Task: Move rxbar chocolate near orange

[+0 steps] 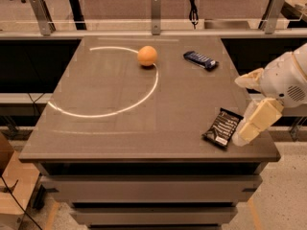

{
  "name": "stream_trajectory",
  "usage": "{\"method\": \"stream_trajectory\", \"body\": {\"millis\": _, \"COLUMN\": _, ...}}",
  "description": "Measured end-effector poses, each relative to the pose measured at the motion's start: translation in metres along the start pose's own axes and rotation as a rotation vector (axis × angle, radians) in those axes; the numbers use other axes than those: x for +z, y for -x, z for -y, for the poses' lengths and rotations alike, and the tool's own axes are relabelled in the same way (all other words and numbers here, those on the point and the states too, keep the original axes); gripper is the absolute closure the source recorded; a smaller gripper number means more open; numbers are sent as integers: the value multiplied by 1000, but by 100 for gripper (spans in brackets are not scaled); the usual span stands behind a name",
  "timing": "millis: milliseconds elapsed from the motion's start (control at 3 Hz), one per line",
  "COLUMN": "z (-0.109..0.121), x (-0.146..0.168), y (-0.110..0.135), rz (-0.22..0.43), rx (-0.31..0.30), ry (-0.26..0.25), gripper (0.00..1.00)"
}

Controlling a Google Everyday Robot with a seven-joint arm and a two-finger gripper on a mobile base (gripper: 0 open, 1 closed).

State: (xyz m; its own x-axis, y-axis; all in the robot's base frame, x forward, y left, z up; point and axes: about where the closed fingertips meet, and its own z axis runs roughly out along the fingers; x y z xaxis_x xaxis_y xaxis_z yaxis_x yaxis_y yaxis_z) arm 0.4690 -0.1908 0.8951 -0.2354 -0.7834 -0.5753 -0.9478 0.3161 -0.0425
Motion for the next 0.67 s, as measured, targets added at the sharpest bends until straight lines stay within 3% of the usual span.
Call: {"method": "stream_trajectory", "body": {"millis": 667, "z": -3, "x": 43, "y": -19, "rz": 34, "rx": 24, "ry": -2, "gripper": 0}}
